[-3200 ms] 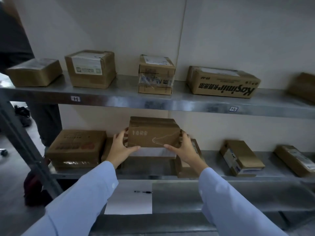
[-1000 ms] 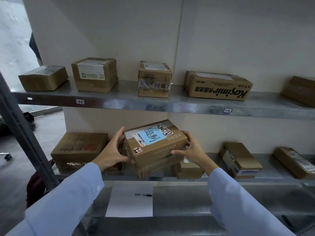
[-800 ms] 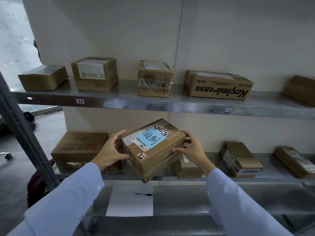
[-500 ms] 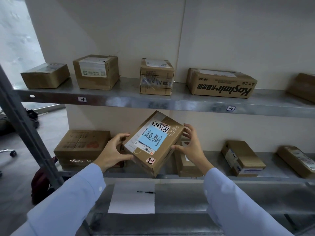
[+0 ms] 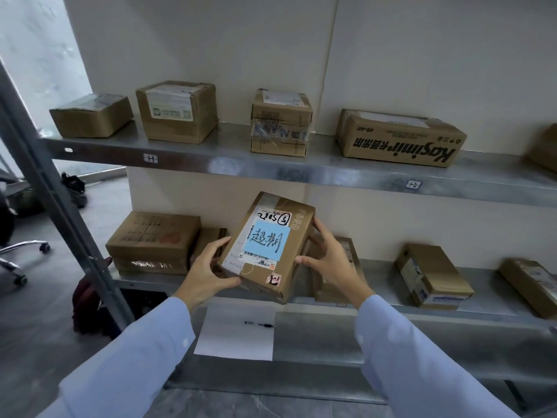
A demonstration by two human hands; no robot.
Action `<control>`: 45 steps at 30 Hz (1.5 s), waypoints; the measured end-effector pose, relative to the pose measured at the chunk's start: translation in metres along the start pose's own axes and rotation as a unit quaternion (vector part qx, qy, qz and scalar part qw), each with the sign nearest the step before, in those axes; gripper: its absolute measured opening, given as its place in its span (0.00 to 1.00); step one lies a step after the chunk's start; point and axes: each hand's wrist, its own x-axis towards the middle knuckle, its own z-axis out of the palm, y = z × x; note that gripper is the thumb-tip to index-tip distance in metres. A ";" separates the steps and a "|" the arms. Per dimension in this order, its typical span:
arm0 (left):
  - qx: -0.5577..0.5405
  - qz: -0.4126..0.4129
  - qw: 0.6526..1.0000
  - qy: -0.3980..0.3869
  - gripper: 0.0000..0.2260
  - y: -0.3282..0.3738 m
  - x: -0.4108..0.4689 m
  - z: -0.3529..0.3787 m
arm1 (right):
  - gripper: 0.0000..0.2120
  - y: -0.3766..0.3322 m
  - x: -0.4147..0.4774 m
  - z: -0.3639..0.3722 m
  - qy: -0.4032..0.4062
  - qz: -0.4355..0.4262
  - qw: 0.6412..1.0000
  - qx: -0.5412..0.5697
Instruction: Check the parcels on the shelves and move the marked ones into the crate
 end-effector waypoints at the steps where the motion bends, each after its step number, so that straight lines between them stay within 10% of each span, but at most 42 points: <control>1: -0.007 -0.004 1.000 0.003 0.39 0.000 -0.004 0.003 | 0.48 0.000 -0.003 -0.001 -0.006 0.002 1.000 -0.001; 10: -0.017 -0.011 0.999 0.036 0.37 0.009 -0.034 0.015 | 0.35 0.008 -0.022 0.004 -0.062 0.017 0.998 0.022; 21: -0.029 0.021 0.999 0.002 0.40 0.018 -0.036 0.025 | 0.51 -0.002 -0.056 0.019 -0.044 0.045 0.996 0.064; 45: -0.099 0.177 0.918 -0.342 0.43 0.124 -0.096 0.219 | 0.54 -0.001 -0.322 -0.083 0.350 0.145 0.924 0.056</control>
